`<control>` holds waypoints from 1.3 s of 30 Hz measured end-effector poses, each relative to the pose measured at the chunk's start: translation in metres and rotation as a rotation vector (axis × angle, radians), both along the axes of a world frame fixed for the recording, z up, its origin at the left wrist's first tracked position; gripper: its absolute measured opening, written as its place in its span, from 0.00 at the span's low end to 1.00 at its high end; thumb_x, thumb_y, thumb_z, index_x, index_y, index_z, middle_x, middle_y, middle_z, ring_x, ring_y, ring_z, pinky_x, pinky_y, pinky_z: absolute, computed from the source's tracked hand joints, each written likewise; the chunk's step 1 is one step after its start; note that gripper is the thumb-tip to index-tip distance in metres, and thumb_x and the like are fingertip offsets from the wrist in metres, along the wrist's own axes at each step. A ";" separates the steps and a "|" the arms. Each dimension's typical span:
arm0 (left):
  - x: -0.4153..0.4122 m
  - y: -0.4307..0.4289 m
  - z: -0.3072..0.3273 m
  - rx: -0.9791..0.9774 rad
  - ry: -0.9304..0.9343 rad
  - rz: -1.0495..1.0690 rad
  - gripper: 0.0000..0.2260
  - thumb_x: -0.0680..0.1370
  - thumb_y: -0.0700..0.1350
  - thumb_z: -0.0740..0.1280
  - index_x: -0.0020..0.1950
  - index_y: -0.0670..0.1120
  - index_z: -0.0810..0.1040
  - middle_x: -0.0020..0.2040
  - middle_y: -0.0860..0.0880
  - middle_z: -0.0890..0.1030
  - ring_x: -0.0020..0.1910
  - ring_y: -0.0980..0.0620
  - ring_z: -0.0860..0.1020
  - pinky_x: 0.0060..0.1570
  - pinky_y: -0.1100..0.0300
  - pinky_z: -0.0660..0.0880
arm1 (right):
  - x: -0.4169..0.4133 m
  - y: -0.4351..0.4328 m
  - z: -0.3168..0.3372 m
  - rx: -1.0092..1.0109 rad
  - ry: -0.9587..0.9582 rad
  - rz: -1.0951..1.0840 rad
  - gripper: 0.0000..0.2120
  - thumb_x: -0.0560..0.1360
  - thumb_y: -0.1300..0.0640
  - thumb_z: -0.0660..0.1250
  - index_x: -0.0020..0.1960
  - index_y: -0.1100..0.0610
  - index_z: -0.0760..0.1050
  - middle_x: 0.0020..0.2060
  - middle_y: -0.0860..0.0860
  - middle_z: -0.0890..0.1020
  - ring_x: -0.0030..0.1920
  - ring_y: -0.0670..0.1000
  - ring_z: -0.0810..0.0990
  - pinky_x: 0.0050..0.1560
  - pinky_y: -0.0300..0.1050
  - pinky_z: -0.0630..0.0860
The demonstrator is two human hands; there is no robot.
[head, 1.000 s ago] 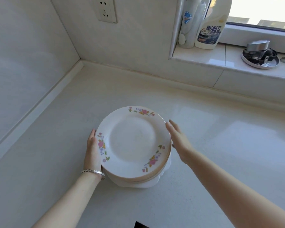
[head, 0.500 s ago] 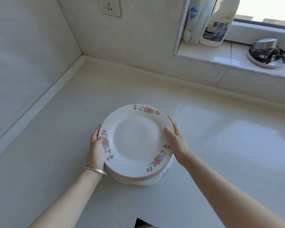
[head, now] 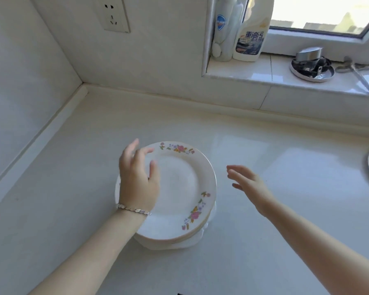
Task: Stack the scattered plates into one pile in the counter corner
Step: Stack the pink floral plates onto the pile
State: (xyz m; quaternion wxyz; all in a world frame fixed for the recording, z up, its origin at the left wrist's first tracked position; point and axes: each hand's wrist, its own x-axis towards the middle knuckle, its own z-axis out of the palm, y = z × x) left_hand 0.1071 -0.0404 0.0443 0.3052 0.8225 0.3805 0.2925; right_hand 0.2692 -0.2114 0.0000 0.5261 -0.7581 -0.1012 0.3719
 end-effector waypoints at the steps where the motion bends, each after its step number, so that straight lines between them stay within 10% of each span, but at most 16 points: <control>1: 0.016 -0.009 0.008 -0.040 -0.039 -0.105 0.10 0.74 0.37 0.59 0.50 0.41 0.78 0.55 0.40 0.79 0.56 0.58 0.73 0.57 0.82 0.61 | 0.006 -0.012 0.003 -0.010 0.008 -0.051 0.07 0.77 0.58 0.62 0.53 0.54 0.76 0.51 0.53 0.80 0.55 0.54 0.79 0.60 0.50 0.74; 5: 0.093 -0.066 0.024 -0.438 0.051 -0.448 0.15 0.78 0.36 0.58 0.38 0.54 0.72 0.35 0.54 0.79 0.29 0.61 0.79 0.40 0.64 0.76 | 0.036 -0.077 0.016 -0.007 0.101 -0.291 0.08 0.78 0.63 0.58 0.45 0.56 0.76 0.42 0.54 0.81 0.43 0.51 0.81 0.50 0.44 0.76; 15: 0.255 -0.295 -0.008 -0.668 0.512 -0.862 0.10 0.76 0.37 0.57 0.39 0.48 0.73 0.36 0.51 0.79 0.34 0.56 0.78 0.30 0.66 0.69 | 0.134 -0.308 0.022 -0.126 0.192 -0.640 0.07 0.78 0.65 0.58 0.47 0.59 0.74 0.37 0.54 0.79 0.37 0.51 0.79 0.40 0.41 0.74; 26: 0.346 -0.435 -0.053 -0.860 0.649 -0.658 0.12 0.76 0.35 0.55 0.38 0.46 0.72 0.34 0.49 0.78 0.32 0.55 0.76 0.32 0.63 0.68 | 0.235 -0.481 -0.036 0.347 0.701 -1.326 0.23 0.79 0.55 0.58 0.72 0.63 0.60 0.72 0.57 0.66 0.71 0.55 0.67 0.66 0.47 0.66; 29: 0.354 -0.444 -0.061 -0.871 0.675 -0.582 0.13 0.77 0.35 0.54 0.37 0.46 0.72 0.34 0.48 0.77 0.32 0.54 0.76 0.32 0.63 0.67 | 0.250 -0.486 -0.042 0.605 0.782 -1.426 0.06 0.79 0.58 0.60 0.53 0.60 0.71 0.69 0.54 0.71 0.69 0.53 0.70 0.66 0.49 0.67; 35: 0.382 -0.456 -0.086 -1.071 0.689 -0.346 0.15 0.79 0.33 0.54 0.33 0.45 0.66 0.31 0.47 0.68 0.30 0.53 0.66 0.31 0.62 0.60 | 0.254 -0.487 -0.054 0.660 0.727 -1.471 0.12 0.78 0.70 0.55 0.40 0.59 0.69 0.68 0.56 0.72 0.70 0.55 0.69 0.70 0.52 0.64; 39: 0.411 -0.459 -0.107 -1.317 0.528 -0.130 0.15 0.81 0.36 0.53 0.34 0.44 0.64 0.33 0.46 0.65 0.30 0.52 0.64 0.31 0.63 0.62 | 0.253 -0.494 -0.052 0.673 0.706 -1.380 0.11 0.78 0.72 0.56 0.45 0.59 0.71 0.38 0.51 0.86 0.41 0.48 0.86 0.39 0.38 0.80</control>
